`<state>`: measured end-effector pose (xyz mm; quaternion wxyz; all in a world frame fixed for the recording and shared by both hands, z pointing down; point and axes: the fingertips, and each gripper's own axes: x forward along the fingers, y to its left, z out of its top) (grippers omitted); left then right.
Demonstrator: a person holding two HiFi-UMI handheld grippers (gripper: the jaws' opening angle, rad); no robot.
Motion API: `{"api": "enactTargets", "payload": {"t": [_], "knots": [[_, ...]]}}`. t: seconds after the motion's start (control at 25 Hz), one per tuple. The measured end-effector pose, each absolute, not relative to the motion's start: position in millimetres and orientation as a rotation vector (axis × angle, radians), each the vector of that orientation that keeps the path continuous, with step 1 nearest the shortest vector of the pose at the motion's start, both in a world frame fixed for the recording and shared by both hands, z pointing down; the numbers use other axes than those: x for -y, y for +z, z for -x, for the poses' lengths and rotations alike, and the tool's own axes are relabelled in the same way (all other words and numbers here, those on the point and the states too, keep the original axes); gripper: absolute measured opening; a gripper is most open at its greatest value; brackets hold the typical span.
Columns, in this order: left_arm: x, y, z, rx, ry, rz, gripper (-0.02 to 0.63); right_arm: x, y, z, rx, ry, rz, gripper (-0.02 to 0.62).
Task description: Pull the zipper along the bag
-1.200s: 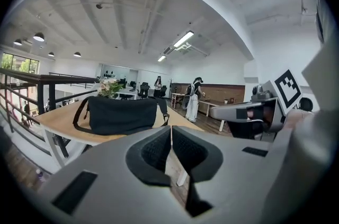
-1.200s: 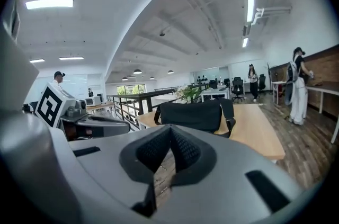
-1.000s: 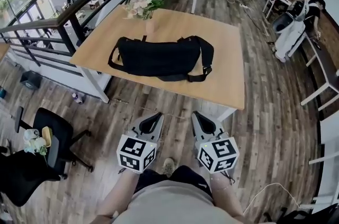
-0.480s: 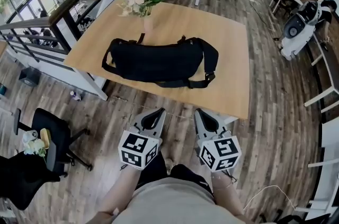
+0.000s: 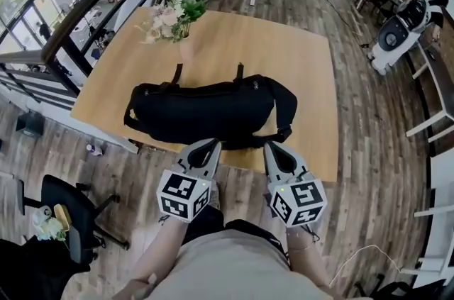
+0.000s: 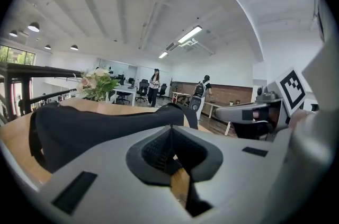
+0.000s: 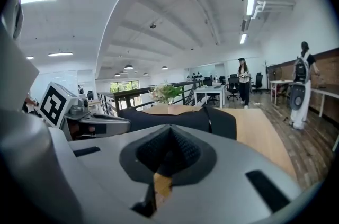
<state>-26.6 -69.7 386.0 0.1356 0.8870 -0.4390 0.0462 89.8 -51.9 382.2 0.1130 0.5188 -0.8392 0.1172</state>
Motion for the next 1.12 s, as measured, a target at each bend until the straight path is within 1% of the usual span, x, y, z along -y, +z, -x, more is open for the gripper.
{"api": "enactTargets", "payload": {"t": [0.36, 0.8, 1.12], "knots": [[149, 361, 31, 1.112, 0.111, -2.700, 0.021, 135, 373, -92, 2.380, 0.347, -1.734, -0.002], [168, 363, 12, 0.888, 0.103, -2.714, 0.021, 149, 386, -100, 2.290, 0.382, -1.795, 0.005], [177, 360, 1, 0.939, 0.123, -2.739, 0.021, 160, 385, -108, 2.314, 0.355, -1.738, 0.009]]}}
